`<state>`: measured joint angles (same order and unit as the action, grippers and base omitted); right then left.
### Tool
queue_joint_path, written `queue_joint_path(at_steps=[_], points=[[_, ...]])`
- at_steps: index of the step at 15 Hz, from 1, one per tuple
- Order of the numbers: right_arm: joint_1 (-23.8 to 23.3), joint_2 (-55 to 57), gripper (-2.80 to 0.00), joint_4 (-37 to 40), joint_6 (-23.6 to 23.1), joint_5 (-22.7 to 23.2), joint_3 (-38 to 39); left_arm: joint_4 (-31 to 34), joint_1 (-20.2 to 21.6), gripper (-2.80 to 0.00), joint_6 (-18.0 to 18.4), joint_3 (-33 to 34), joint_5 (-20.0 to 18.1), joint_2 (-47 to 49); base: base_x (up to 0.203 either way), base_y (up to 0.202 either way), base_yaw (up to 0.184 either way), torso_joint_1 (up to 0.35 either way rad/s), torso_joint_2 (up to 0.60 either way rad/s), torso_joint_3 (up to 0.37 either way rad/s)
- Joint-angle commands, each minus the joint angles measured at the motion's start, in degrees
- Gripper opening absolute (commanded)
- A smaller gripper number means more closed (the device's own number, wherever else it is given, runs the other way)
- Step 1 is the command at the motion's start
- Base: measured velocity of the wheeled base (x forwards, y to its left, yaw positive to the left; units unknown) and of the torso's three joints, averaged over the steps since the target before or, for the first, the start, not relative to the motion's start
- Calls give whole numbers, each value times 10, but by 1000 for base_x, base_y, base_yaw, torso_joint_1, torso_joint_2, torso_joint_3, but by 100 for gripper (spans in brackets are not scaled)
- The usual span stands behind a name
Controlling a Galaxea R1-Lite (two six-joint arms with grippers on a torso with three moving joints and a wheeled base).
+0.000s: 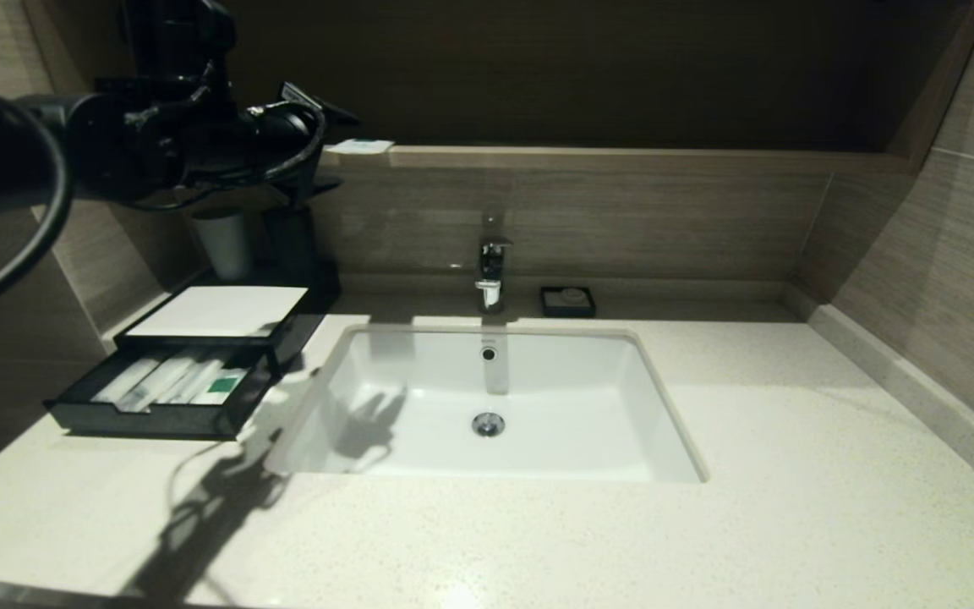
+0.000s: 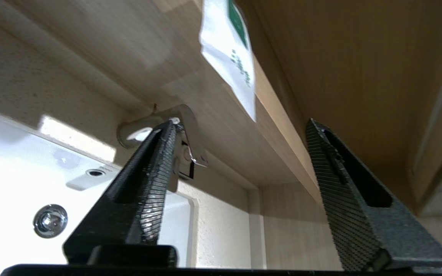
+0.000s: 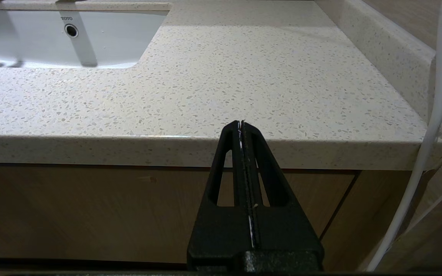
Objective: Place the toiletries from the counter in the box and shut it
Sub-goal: Pick up the bathroom toiletry
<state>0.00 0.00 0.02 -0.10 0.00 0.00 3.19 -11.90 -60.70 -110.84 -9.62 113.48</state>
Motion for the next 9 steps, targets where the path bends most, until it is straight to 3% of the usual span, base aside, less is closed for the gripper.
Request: queue_joint_path(at_steps=[1, 9], points=[[0, 0, -280, 0, 0, 0, 0, 0, -3, 0, -3, -1, 8, 5, 0, 0, 0, 0, 0, 0], [0, 0, -280, 0, 0, 0, 0, -44, -8, 0, 7, -1, 7, 12, 0, 0, 0, 0, 0, 0]])
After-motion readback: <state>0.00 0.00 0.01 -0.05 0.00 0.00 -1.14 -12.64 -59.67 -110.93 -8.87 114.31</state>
